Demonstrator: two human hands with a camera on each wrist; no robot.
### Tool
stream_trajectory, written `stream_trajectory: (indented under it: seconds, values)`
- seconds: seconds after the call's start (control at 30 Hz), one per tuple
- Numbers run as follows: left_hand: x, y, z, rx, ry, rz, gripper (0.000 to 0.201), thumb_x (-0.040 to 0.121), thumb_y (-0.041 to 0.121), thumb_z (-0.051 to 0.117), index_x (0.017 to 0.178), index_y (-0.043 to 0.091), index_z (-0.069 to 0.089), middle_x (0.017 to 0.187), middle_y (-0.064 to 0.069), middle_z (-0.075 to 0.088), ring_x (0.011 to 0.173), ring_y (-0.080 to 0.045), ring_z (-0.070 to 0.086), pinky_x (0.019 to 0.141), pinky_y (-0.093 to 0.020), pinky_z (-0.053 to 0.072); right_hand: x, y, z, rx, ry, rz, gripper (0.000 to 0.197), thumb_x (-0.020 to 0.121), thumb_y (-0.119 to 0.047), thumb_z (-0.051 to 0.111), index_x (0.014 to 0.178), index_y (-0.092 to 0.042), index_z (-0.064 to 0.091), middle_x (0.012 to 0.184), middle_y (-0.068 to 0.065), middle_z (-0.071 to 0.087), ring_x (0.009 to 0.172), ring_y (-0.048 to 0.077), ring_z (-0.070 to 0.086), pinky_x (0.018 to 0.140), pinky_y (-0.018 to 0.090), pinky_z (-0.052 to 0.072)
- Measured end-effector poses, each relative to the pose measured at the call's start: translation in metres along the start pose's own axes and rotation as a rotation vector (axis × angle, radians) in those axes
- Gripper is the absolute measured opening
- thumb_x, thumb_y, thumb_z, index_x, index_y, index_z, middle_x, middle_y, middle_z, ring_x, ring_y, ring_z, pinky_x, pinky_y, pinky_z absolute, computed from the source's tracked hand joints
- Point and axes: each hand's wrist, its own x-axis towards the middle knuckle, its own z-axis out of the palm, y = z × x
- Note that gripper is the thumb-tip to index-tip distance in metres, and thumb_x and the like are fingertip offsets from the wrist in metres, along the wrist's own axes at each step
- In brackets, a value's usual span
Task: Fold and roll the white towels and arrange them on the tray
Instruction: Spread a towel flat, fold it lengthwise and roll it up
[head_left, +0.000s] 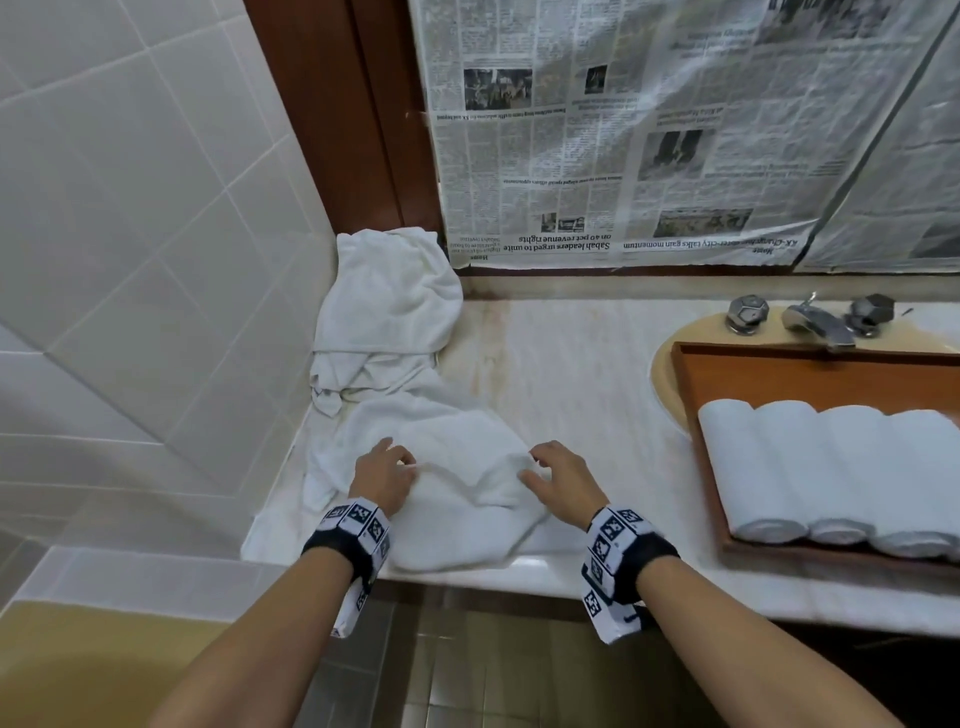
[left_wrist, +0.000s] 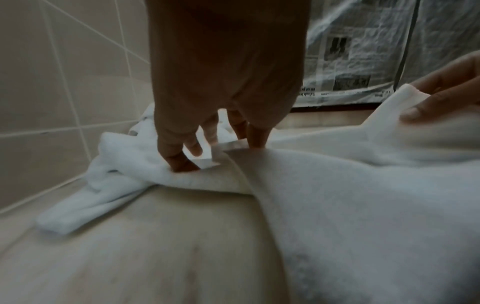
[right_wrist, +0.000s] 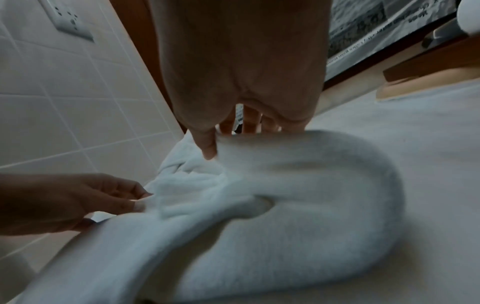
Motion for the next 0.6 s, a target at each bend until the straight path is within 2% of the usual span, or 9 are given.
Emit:
stream_trajectory:
  seconds: [0.07,0.1,0.17,0.27,0.4,0.47,0.53,0.6]
  values:
    - [-0.003,-0.005,0.008,-0.008,-0.078,-0.048,0.006,0.093,0.018,0.059,0.098,0.019,0.063,0.114,-0.010,0.067,0.104,-0.027,0.059,0.081,-0.027,0.039,0.002,0.000,0.009,0.013,-0.046,0.036,0.025,0.094,-0.027,0.062,0.110,-0.008,0.064,0.115,0.006,0.058,0.103,0.022,0.057,0.086,0.026,0.038]
    - [-0.006,-0.007,0.011,-0.025,-0.085,-0.049,0.005,0.093,0.019,0.060,0.097,0.020,0.062,0.107,-0.009,0.068,0.098,-0.026,0.060,0.077,-0.027,0.039,0.002,-0.001,0.012,0.030,-0.065,0.052,0.023,0.094,-0.027,0.063,0.109,-0.009,0.064,0.115,0.005,0.058,0.104,0.021,0.057,0.088,0.027,0.040]
    - [-0.019,-0.009,0.016,-0.081,-0.063,-0.021,0.003,0.094,0.019,0.061,0.096,0.021,0.062,0.099,-0.007,0.068,0.093,-0.026,0.062,0.075,-0.026,0.039,-0.002,-0.002,0.017,0.055,-0.079,0.062,0.020,0.093,-0.027,0.064,0.107,-0.013,0.065,0.116,0.002,0.058,0.105,0.019,0.057,0.091,0.029,0.041]
    - [-0.050,-0.009,0.022,-0.122,-0.076,0.110,0.003,0.096,0.019,0.058,0.096,0.022,0.059,0.091,-0.004,0.069,0.088,-0.023,0.062,0.072,-0.026,0.037,-0.013,-0.002,0.022,0.049,-0.098,0.055,0.017,0.091,-0.025,0.065,0.104,-0.014,0.065,0.115,0.001,0.058,0.103,0.018,0.057,0.092,0.029,0.043]
    - [-0.094,-0.004,0.023,-0.170,-0.228,0.233,0.002,0.100,0.029,0.052,0.099,0.029,0.055,0.091,0.000,0.069,0.082,-0.018,0.061,0.062,-0.019,0.037,-0.035,-0.002,0.027,0.074,-0.146,0.034,0.011,0.089,-0.027,0.067,0.098,-0.022,0.062,0.112,-0.007,0.057,0.098,0.014,0.057,0.090,0.026,0.043]
    - [-0.111,-0.003,0.022,-0.185,-0.337,0.283,0.005,0.100,0.033,0.053,0.103,0.031,0.056,0.098,0.001,0.069,0.086,-0.018,0.062,0.066,-0.022,0.042,-0.050,-0.002,0.033,0.150,-0.175,0.074,0.026,0.088,-0.024,0.068,0.114,-0.021,0.063,0.120,-0.010,0.057,0.102,0.015,0.059,0.096,0.029,0.045]
    - [-0.125,-0.001,0.021,-0.238,-0.429,0.341,0.004,0.098,0.036,0.055,0.101,0.034,0.057,0.100,0.003,0.069,0.091,-0.019,0.063,0.076,-0.028,0.048,-0.066,-0.003,0.037,0.200,-0.208,0.134,0.040,0.086,-0.030,0.068,0.125,-0.026,0.060,0.122,-0.010,0.061,0.103,0.014,0.061,0.099,0.032,0.047]
    - [-0.133,0.000,0.020,-0.286,-0.446,0.395,0.010,0.096,0.033,0.058,0.105,0.032,0.062,0.105,0.006,0.068,0.099,-0.016,0.063,0.089,-0.032,0.050,-0.082,-0.001,0.046,0.193,-0.210,0.156,0.031,0.083,-0.042,0.064,0.112,-0.034,0.064,0.108,-0.007,0.069,0.094,0.014,0.065,0.092,0.035,0.051]
